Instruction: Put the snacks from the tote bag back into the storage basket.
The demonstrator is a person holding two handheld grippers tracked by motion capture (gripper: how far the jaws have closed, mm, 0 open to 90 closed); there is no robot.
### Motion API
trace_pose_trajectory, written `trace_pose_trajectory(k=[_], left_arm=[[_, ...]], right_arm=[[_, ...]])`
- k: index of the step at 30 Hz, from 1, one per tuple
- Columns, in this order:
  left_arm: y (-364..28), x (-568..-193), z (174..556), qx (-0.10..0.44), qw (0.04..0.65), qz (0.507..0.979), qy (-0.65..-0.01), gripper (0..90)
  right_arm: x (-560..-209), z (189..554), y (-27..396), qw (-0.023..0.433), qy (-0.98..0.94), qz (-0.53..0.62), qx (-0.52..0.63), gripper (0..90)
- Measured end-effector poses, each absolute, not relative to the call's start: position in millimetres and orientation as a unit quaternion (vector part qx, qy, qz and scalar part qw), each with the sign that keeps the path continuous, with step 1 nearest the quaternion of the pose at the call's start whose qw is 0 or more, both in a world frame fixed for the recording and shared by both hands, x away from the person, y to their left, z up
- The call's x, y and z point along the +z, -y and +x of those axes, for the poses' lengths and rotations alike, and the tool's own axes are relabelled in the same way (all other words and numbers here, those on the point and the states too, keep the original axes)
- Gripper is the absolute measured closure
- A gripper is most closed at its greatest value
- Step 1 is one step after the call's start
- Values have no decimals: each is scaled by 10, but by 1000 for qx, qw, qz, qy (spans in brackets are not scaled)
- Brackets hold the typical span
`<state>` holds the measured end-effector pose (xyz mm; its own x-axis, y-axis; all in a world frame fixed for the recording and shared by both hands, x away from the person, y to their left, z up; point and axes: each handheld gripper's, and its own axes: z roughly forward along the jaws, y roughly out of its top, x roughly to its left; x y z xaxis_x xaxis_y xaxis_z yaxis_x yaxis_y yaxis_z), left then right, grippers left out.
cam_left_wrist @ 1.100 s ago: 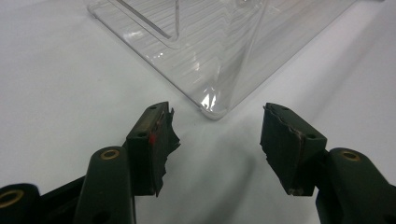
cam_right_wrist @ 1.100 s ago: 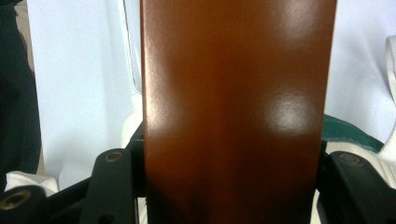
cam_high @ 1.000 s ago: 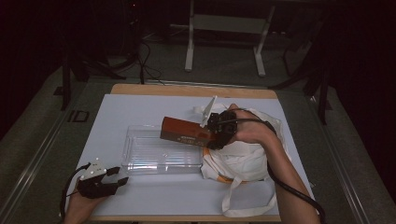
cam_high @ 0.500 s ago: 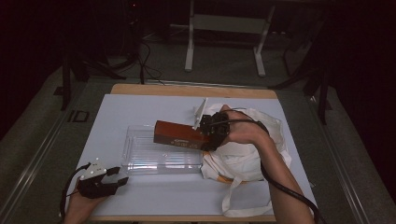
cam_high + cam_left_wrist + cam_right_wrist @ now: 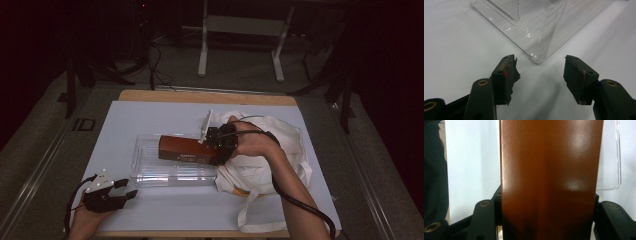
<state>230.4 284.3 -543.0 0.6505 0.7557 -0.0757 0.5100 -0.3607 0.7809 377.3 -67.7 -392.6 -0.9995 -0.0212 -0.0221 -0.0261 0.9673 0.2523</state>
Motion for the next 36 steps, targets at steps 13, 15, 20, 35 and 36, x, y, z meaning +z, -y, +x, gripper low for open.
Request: trace_pose_trajectory(k=[13, 15, 20, 35, 36], left_arm=[[-2843, -5431, 2305, 149, 410, 811, -390, 429], [-2844, -5430, 2305, 149, 410, 811, -390, 429], [-2843, -5431, 2307, 149, 409, 812, -390, 429], [-2836, -5432, 2308, 148, 407, 813, -391, 429], [-2836, -5432, 2308, 148, 406, 813, -391, 429]], right_arm=[[-4062, 3718, 508, 4, -994, -27, 109, 431], [-4074, 3712, 482, 5, -994, -33, 108, 432], [-4100, 3692, 424, 6, -994, -41, 101, 431], [-4179, 3658, 332, 6, -995, -53, 82, 429], [-4184, 3656, 324, 6, -995, -53, 82, 429]])
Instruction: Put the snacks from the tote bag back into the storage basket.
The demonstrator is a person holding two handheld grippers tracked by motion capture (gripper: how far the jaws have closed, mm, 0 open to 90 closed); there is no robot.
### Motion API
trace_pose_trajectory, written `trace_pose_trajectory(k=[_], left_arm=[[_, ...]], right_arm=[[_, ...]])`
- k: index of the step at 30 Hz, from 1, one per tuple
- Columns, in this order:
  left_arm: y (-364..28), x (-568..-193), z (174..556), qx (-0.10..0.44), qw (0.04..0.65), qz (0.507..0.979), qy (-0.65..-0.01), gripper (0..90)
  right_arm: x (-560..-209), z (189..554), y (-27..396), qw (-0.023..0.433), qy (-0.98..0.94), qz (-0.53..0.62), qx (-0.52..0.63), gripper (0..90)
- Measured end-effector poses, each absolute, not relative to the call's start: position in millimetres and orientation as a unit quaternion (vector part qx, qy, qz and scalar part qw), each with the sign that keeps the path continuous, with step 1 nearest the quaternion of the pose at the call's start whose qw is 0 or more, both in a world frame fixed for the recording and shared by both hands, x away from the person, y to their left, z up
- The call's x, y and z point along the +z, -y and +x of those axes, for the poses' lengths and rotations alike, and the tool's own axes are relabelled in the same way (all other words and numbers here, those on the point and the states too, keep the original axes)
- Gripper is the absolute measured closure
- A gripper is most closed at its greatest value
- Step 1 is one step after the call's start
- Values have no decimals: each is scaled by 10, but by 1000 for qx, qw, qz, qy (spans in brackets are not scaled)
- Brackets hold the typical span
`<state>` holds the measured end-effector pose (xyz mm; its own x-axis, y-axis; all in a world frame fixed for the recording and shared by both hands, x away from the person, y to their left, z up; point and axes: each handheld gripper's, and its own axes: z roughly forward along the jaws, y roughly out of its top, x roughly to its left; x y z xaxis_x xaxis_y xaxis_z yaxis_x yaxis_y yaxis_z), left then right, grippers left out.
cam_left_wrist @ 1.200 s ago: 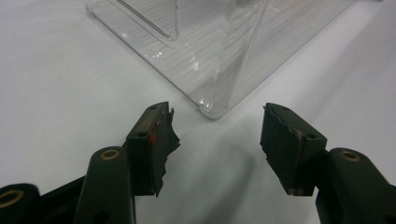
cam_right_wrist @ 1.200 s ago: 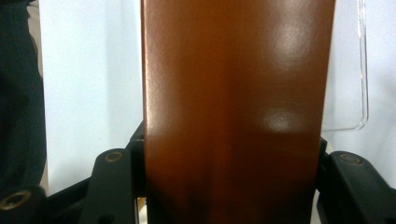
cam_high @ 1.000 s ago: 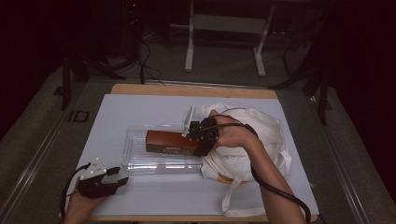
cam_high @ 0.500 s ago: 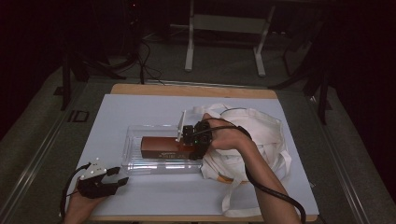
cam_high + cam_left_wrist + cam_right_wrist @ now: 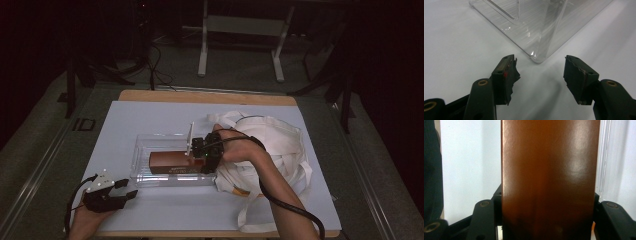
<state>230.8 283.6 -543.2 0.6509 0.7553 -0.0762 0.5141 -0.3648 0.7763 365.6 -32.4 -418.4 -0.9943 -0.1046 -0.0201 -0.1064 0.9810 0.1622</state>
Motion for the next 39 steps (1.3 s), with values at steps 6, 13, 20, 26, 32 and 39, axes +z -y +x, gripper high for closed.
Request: trace_pose_trajectory(k=[6, 13, 20, 26, 32, 39], left_arm=[[-2835, -5433, 2311, 147, 406, 813, -391, 424], [-2832, -5434, 2313, 147, 405, 814, -391, 422], [-2832, -5435, 2316, 146, 403, 815, -390, 422], [-2830, -5435, 2317, 146, 402, 815, -391, 421], [-2830, -5435, 2319, 146, 401, 816, -391, 421], [-2828, -5436, 2320, 145, 400, 816, -391, 420]], right_arm=[[-4193, 3644, 276, 5, -995, -57, 81, 428], [-4236, 3621, 192, 10, -996, -68, 65, 427], [-4224, 3614, 154, 10, -995, -68, 69, 424], [-4219, 3612, 143, 8, -995, -67, 72, 421], [-4196, 3606, 137, 1, -995, -67, 78, 412], [-4191, 3600, 109, -4, -994, -67, 83, 399]])
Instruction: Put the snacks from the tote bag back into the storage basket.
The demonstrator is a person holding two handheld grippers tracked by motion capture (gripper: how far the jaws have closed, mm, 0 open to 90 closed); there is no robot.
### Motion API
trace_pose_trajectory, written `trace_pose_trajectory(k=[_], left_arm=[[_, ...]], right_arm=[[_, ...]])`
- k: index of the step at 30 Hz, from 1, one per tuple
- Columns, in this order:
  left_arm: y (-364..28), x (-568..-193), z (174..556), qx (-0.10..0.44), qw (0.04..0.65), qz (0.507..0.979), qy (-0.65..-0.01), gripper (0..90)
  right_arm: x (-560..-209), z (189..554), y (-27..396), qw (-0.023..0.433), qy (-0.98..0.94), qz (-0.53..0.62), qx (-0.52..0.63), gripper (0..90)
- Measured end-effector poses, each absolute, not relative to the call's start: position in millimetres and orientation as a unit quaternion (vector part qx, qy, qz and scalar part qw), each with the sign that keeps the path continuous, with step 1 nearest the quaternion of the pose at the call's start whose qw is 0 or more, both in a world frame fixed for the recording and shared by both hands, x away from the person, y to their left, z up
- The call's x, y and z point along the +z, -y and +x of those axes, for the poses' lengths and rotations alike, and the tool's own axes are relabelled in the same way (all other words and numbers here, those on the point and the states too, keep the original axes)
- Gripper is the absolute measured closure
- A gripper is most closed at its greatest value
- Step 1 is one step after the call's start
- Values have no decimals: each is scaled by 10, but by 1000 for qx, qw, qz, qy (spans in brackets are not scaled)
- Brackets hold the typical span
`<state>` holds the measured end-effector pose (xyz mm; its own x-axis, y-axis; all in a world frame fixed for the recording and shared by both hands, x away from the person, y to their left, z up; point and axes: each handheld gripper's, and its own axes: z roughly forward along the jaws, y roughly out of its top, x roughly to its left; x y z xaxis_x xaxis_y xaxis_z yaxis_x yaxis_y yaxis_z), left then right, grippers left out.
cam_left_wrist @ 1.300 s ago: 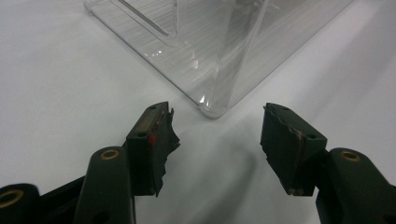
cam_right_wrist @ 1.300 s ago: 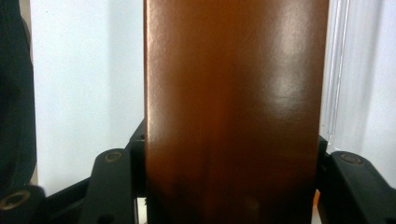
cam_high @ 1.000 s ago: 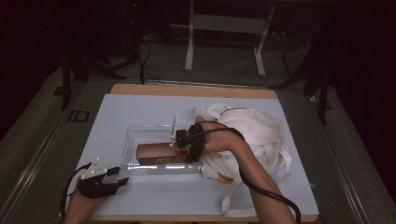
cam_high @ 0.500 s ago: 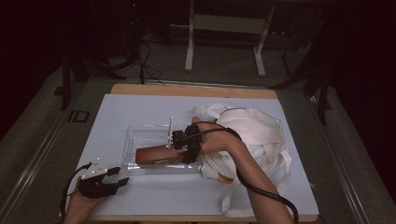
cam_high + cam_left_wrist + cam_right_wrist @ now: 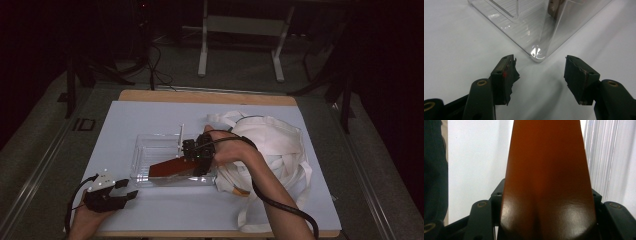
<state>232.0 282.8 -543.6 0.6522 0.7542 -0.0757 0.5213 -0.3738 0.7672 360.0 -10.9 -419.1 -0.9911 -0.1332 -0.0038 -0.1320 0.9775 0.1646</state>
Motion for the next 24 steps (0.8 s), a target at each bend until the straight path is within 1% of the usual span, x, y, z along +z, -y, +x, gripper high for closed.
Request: trace_pose_trajectory(k=[4, 5, 6, 7, 18, 21, 24], left_arm=[[-2828, -5436, 2320, 145, 400, 816, -391, 419], [-2827, -5436, 2321, 145, 400, 816, -391, 419], [-2826, -5436, 2321, 145, 399, 817, -391, 419], [-2825, -5437, 2322, 145, 399, 817, -391, 419], [-2824, -5437, 2322, 144, 398, 817, -391, 419], [-2823, -5438, 2323, 144, 399, 817, -392, 419], [-2822, -5437, 2322, 145, 398, 817, -391, 418]], right_arm=[[-4195, 3606, 122, 13, 995, 61, -84, 379], [-4193, 3607, 130, 18, 994, 59, -86, 364], [-4176, 3606, 148, 27, 994, 54, -89, 327], [-4175, 3607, 150, 27, 994, 55, -91, 319], [-4281, 3633, 219, 36, 997, 37, -64, 276], [-4267, 3633, 237, 41, 996, 37, -72, 276], [-4226, 3627, 242, 36, 996, 37, -77, 272]])
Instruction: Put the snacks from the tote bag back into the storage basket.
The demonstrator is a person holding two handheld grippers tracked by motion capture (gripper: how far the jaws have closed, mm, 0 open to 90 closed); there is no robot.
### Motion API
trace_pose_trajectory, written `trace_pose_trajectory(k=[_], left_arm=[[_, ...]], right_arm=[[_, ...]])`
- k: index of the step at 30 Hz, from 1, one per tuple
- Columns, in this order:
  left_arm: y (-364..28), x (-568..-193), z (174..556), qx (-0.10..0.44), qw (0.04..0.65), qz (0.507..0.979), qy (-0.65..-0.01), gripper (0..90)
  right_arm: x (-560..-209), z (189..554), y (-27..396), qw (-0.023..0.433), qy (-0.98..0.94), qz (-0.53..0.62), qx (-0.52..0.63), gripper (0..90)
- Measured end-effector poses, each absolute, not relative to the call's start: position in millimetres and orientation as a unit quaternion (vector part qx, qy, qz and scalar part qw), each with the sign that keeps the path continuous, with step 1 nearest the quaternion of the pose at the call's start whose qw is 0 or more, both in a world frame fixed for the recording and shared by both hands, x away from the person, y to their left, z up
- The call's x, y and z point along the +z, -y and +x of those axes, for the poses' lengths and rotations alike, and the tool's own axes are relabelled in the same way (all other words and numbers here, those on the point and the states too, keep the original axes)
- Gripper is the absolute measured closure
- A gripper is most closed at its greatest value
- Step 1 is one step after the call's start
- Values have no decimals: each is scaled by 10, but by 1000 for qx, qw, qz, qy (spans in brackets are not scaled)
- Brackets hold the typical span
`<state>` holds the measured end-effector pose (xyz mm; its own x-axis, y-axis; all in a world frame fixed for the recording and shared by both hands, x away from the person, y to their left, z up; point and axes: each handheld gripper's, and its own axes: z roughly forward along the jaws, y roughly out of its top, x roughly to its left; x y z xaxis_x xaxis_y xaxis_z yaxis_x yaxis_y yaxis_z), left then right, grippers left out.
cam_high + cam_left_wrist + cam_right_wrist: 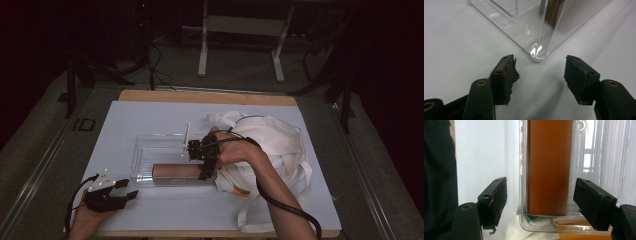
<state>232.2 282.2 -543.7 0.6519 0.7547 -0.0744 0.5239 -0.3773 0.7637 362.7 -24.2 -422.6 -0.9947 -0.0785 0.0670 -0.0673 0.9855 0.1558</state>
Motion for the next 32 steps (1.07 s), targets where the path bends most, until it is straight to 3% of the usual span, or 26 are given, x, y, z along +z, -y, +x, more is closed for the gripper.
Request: trace_pose_trajectory(k=[16, 28, 32], left_arm=[[-2821, -5438, 2323, 145, 398, 817, -392, 417], [-2820, -5441, 2332, 144, 394, 817, -395, 415], [-2820, -5440, 2334, 145, 394, 816, -397, 414]], right_arm=[[-4122, 3622, 293, 11, 993, 40, -114, 326], [-3992, 3589, 463, -38, 985, 21, -167, 443], [-3957, 3487, 634, -82, 975, 4, -207, 456]])
